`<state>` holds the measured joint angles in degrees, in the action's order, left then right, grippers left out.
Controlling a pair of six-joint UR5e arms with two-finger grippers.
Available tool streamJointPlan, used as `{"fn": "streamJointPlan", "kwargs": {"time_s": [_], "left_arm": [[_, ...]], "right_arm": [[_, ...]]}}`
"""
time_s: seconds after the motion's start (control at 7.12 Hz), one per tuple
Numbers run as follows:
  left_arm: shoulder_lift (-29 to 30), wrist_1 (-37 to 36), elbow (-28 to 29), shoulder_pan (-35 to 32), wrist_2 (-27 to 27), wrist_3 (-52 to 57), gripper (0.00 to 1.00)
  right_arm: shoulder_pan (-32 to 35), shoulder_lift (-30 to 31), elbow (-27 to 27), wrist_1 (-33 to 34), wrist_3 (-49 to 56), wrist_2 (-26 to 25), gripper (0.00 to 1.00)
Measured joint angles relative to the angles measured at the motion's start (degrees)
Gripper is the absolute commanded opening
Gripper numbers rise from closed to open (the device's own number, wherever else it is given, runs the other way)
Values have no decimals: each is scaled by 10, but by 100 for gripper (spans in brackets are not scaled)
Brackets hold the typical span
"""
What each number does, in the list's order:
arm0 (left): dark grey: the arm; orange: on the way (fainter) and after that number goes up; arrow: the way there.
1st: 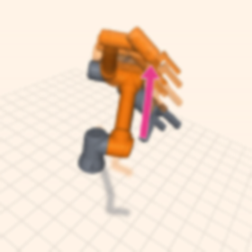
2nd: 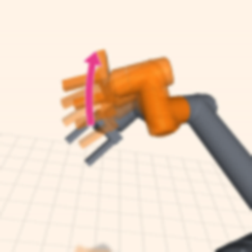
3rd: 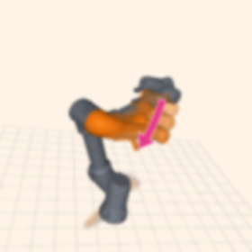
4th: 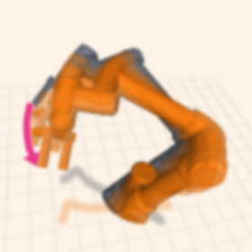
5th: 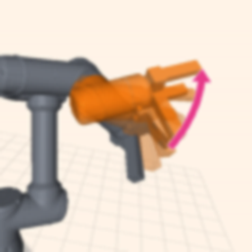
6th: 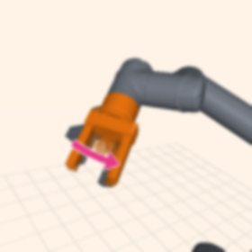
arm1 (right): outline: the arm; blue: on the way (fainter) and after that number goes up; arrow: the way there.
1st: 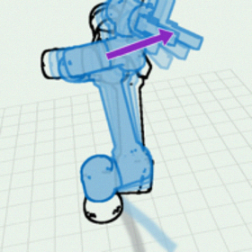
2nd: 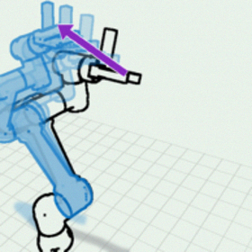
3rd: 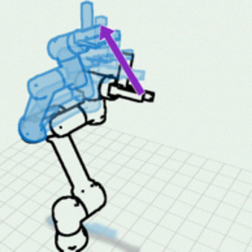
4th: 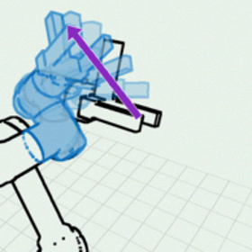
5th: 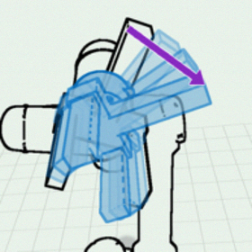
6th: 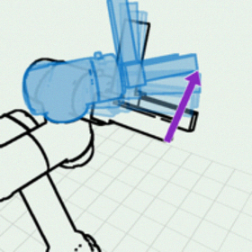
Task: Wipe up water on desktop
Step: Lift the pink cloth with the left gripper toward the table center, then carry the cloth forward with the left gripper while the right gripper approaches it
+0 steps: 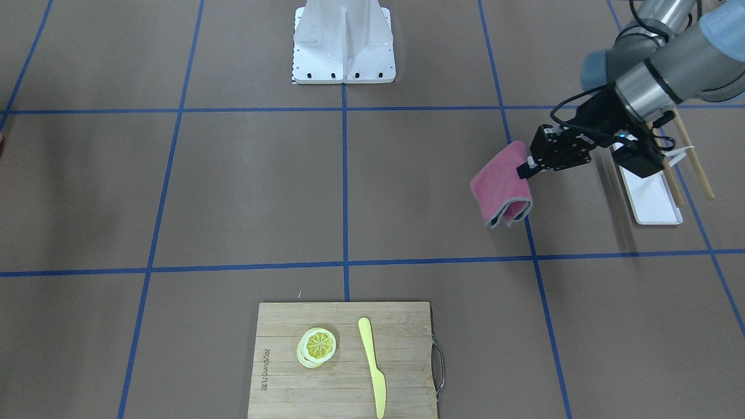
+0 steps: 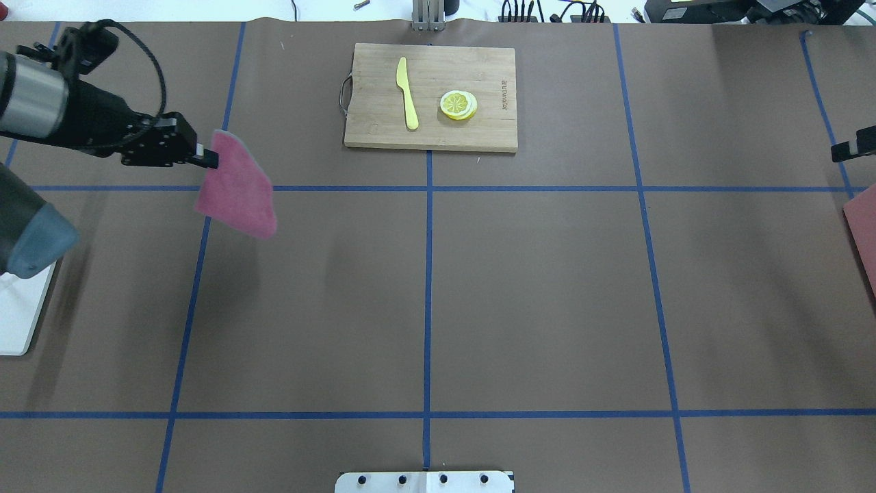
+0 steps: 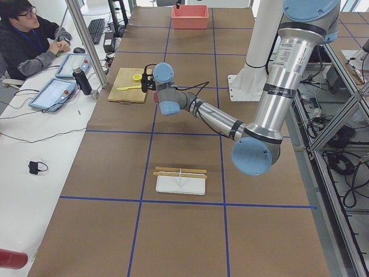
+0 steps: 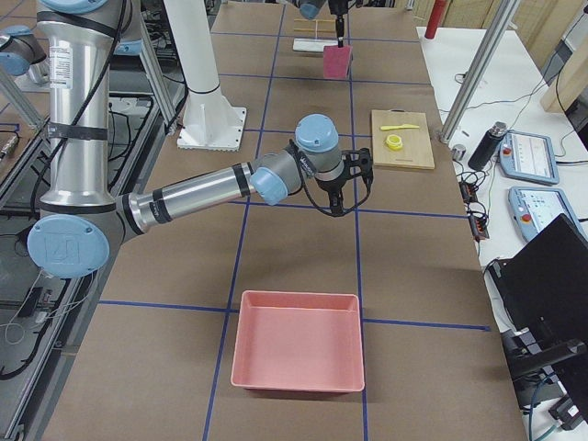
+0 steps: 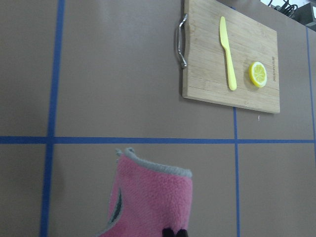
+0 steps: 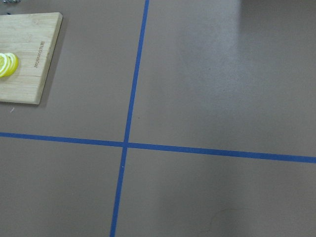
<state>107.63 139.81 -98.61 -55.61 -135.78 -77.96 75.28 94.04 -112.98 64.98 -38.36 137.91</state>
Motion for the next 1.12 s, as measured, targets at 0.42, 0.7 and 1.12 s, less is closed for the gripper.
{"fn": "streamJointPlan", "kwargs": {"time_s": [0.42, 0.7, 1.12], "left_arm": [[62, -1, 4, 60, 50, -66, 0], [98, -5, 8, 100, 92, -108, 0], [140, -11, 13, 137, 135, -146, 0]], "right_arm": [[-72, -19, -24, -65, -164, -19, 99], [-127, -60, -33, -69, -257, -62, 99], [-218, -133, -35, -69, -372, -160, 100]]}}
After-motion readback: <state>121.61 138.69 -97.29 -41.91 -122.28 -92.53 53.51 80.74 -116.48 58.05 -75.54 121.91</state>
